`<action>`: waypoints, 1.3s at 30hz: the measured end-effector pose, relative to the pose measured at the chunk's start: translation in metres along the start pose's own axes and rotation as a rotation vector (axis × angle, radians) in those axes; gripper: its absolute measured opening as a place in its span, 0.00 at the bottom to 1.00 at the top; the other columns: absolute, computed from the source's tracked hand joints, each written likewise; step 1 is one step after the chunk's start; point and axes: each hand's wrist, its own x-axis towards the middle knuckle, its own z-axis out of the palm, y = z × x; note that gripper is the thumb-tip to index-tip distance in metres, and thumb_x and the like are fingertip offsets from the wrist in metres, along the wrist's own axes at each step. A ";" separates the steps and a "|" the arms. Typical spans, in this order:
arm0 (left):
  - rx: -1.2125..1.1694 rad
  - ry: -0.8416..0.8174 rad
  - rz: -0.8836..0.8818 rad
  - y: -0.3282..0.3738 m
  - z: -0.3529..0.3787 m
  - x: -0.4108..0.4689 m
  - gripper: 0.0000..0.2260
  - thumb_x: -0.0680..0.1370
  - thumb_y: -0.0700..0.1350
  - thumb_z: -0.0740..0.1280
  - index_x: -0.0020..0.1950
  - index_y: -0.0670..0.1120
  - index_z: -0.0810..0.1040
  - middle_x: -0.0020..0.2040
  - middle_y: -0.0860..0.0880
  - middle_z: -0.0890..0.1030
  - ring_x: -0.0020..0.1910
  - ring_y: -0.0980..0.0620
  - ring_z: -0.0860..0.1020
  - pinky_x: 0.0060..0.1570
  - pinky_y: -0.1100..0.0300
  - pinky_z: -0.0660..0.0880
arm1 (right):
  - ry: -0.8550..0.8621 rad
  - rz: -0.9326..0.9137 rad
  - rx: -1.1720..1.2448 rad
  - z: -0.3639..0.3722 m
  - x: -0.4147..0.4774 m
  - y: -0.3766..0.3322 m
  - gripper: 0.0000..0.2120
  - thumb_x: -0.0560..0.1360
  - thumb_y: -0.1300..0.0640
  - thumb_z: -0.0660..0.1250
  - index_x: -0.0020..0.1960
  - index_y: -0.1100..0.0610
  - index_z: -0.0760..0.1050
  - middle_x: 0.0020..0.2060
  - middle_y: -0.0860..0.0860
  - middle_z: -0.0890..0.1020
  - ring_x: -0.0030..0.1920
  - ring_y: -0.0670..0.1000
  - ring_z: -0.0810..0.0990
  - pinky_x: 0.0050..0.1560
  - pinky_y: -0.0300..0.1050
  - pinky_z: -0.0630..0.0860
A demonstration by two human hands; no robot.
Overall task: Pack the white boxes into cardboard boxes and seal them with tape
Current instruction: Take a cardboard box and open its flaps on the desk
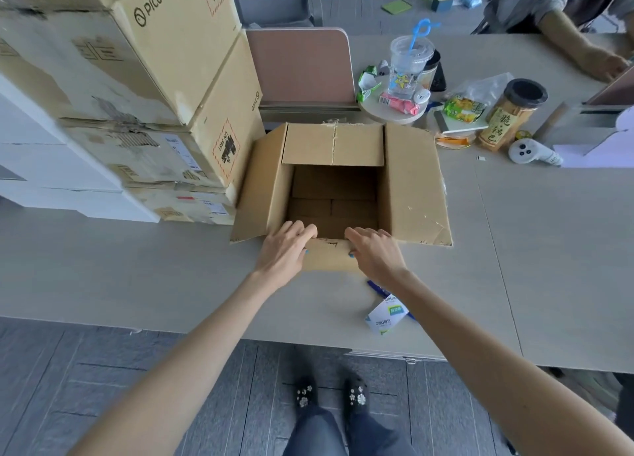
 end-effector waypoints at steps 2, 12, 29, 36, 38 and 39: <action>0.005 0.015 -0.006 0.000 0.001 -0.003 0.16 0.71 0.35 0.74 0.53 0.47 0.73 0.45 0.50 0.75 0.46 0.47 0.73 0.38 0.51 0.75 | 0.011 -0.016 -0.002 0.003 -0.002 -0.001 0.08 0.75 0.60 0.68 0.53 0.57 0.72 0.46 0.51 0.80 0.48 0.56 0.79 0.45 0.48 0.69; 0.057 0.062 0.070 -0.003 -0.011 -0.011 0.16 0.74 0.42 0.74 0.60 0.47 0.76 0.50 0.49 0.78 0.46 0.48 0.77 0.48 0.54 0.74 | 0.073 -0.137 0.020 -0.012 -0.009 0.011 0.14 0.80 0.51 0.62 0.62 0.56 0.72 0.56 0.51 0.78 0.56 0.54 0.78 0.54 0.48 0.71; 0.089 0.167 0.099 -0.044 -0.022 0.124 0.14 0.76 0.43 0.70 0.62 0.45 0.76 0.58 0.47 0.77 0.54 0.47 0.77 0.56 0.53 0.74 | 0.250 -0.028 -0.036 -0.043 0.128 0.054 0.15 0.76 0.58 0.68 0.62 0.59 0.74 0.61 0.54 0.76 0.60 0.56 0.76 0.55 0.51 0.75; 0.057 0.100 0.143 -0.065 -0.015 0.173 0.17 0.76 0.45 0.71 0.64 0.46 0.75 0.64 0.47 0.75 0.59 0.46 0.74 0.59 0.51 0.71 | 0.171 -0.001 -0.073 -0.033 0.167 0.059 0.25 0.68 0.58 0.73 0.63 0.60 0.72 0.65 0.56 0.73 0.66 0.57 0.71 0.64 0.53 0.71; 0.042 0.070 0.172 -0.072 -0.014 0.179 0.17 0.76 0.45 0.71 0.64 0.46 0.75 0.64 0.47 0.75 0.59 0.47 0.74 0.60 0.52 0.71 | 0.233 -0.019 -0.075 -0.030 0.169 0.060 0.21 0.68 0.61 0.73 0.59 0.61 0.74 0.61 0.55 0.76 0.61 0.57 0.75 0.58 0.51 0.74; 0.032 0.067 0.188 -0.075 -0.015 0.182 0.17 0.76 0.44 0.71 0.64 0.46 0.75 0.63 0.47 0.75 0.59 0.47 0.75 0.60 0.52 0.72 | 0.277 -0.043 -0.068 -0.030 0.168 0.061 0.18 0.69 0.62 0.72 0.57 0.61 0.75 0.59 0.55 0.77 0.58 0.57 0.77 0.55 0.50 0.76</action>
